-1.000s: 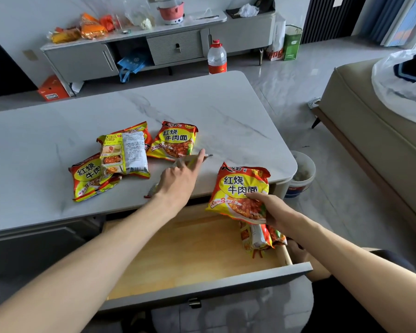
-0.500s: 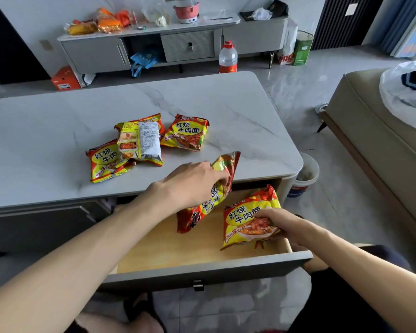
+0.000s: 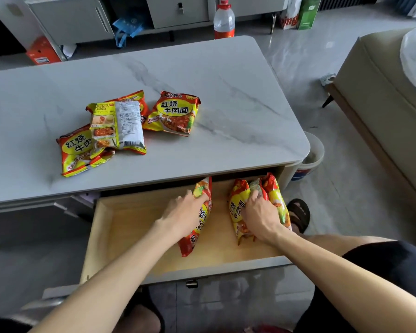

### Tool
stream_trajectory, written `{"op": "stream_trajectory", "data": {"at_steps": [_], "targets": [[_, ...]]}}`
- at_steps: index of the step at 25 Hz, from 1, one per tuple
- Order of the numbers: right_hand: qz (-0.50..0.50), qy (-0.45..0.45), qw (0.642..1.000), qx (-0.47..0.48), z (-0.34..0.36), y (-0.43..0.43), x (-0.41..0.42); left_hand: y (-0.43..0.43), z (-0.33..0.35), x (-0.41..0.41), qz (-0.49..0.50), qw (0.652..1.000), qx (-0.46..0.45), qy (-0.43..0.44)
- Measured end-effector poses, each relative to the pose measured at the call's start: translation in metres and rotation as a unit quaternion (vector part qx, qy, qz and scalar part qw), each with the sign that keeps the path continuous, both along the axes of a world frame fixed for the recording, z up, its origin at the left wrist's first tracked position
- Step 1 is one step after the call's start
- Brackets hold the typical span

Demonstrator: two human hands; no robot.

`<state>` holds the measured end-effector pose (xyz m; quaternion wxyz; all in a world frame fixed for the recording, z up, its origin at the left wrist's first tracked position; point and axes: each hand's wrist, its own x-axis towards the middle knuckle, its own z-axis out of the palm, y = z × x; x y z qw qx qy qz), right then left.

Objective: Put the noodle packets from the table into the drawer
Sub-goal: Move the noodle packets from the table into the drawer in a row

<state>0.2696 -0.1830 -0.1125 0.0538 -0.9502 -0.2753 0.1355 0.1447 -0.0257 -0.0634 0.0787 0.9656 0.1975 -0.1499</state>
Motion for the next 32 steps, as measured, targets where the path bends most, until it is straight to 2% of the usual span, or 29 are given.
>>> {"op": "stream_trajectory", "data": {"at_steps": [4,7,9,13,17,20,23,27,30,32], "targets": [[0.017,-0.014,1.0,-0.019,-0.01,0.004,0.0,-0.014,-0.033,0.008,0.116,0.986,-0.087,-0.082],[0.009,-0.004,1.0,0.008,-0.01,0.003,0.0,-0.033,-0.048,0.017,0.152,0.969,-0.139,-0.134],[0.008,0.001,0.999,0.032,-0.008,-0.001,0.001,-0.043,-0.052,0.022,0.151,0.966,-0.158,-0.14],[0.029,-0.023,0.999,0.012,0.003,-0.009,0.015,-0.052,-0.052,0.031,0.131,0.966,-0.172,-0.14],[0.02,-0.005,1.0,0.006,0.008,-0.011,0.021,-0.06,-0.046,0.041,0.147,0.952,-0.213,-0.162],[0.01,0.018,1.0,0.012,0.004,-0.012,0.017,-0.069,-0.045,0.045,0.113,0.952,-0.229,-0.172],[-0.006,0.031,0.999,0.033,0.005,-0.015,0.018,-0.065,-0.045,0.049,0.146,0.937,-0.283,-0.144],[-0.004,0.038,0.998,0.053,0.008,-0.018,0.016,-0.051,-0.044,0.053,0.215,0.903,-0.368,-0.05],[-0.005,-0.016,0.999,0.044,0.019,-0.016,0.013,-0.043,-0.037,0.047,0.242,0.872,-0.423,-0.038],[0.003,-0.068,0.996,0.064,0.034,-0.014,0.012,-0.034,-0.024,0.037,0.236,0.871,-0.43,-0.041]]}}
